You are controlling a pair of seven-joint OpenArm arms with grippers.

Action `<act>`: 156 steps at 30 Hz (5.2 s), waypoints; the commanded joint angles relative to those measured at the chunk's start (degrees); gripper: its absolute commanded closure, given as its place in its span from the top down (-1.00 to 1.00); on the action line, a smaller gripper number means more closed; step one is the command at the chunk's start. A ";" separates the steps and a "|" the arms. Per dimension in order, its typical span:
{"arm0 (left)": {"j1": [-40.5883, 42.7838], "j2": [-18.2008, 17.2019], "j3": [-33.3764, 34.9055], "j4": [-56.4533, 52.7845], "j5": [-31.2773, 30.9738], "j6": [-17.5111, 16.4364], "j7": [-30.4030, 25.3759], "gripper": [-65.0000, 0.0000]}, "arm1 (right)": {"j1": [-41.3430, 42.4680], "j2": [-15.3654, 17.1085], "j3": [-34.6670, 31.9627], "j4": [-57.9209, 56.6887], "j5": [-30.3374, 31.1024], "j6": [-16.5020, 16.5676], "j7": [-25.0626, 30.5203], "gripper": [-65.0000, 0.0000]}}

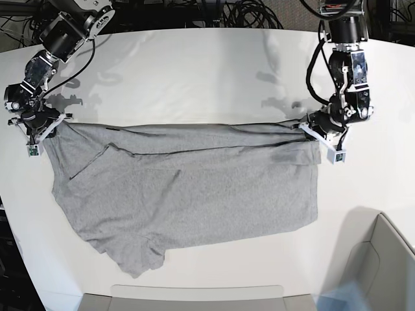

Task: Fold the T-shirt properly
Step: 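Drag the held edge back toward the collar side and release, then move both grippers to the hem corners of the shirt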

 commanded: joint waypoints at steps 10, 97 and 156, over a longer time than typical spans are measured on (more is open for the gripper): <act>4.92 -2.62 -0.18 0.80 1.02 -0.07 1.97 -1.00 | -10.23 -5.65 0.05 11.99 -1.51 1.43 -1.08 -0.96; 10.72 2.92 -12.40 32.45 0.76 0.29 12.88 -0.08 | 7.71 -10.84 -30.63 9.52 -12.41 -8.63 -0.91 -0.38; 10.72 6.17 -12.22 32.18 1.02 0.37 13.05 -0.08 | 19.49 3.05 -28.78 -29.24 15.89 -10.57 2.78 0.00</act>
